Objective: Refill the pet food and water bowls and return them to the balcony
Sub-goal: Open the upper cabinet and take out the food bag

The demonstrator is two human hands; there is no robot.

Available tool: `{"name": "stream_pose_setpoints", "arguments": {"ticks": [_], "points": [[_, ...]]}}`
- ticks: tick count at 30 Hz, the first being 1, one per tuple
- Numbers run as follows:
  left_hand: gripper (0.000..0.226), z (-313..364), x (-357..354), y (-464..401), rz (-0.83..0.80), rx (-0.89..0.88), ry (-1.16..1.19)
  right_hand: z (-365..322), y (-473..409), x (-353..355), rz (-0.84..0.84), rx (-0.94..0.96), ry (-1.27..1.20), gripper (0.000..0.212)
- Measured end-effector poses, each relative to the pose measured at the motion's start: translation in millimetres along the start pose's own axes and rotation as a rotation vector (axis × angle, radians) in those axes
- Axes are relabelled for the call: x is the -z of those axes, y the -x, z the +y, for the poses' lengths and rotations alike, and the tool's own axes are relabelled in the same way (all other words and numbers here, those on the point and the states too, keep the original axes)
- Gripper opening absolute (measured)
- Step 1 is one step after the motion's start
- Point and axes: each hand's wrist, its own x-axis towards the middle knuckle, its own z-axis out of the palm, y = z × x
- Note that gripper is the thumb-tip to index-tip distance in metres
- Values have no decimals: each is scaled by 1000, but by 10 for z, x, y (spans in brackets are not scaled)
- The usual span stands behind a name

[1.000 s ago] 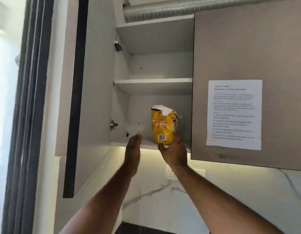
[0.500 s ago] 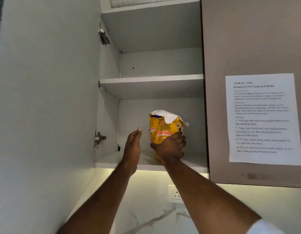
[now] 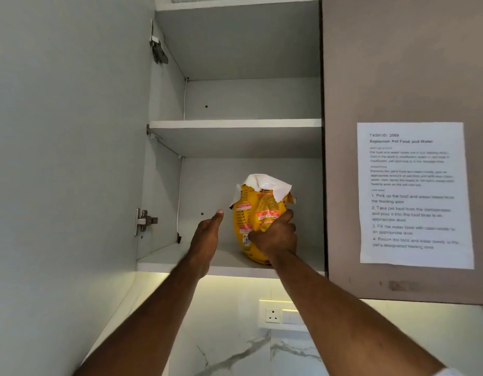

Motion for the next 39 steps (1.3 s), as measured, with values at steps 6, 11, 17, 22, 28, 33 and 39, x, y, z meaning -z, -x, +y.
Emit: {"name": "stream_pose_setpoints", "arguments": {"ticks": [6, 11, 17, 22, 28, 33, 39], "points": [[135, 62, 21, 110, -271, 14, -2, 146, 135, 387, -143, 132, -236, 101], [106, 205, -40, 405, -509, -42, 131, 290, 285, 802, -362, 165, -484, 117], [114, 465, -235, 792, -645, -135, 194, 648, 487, 1372, -523, 225, -650, 97], [90, 612, -558, 1264, -672, -158, 99, 986, 722, 1906, -624, 222, -701, 100], [84, 364, -995, 1972, -663, -97, 136, 1505, 1124, 2411, -580, 198, -594, 106], [59, -108, -1310, 2451, -716, 10, 64, 2056, 1614, 2680, -596, 137, -565, 93], [59, -841, -1635, 2881, -815, 151, -9, 2842, 2088, 2756, -529, -21, -434, 85]]}}
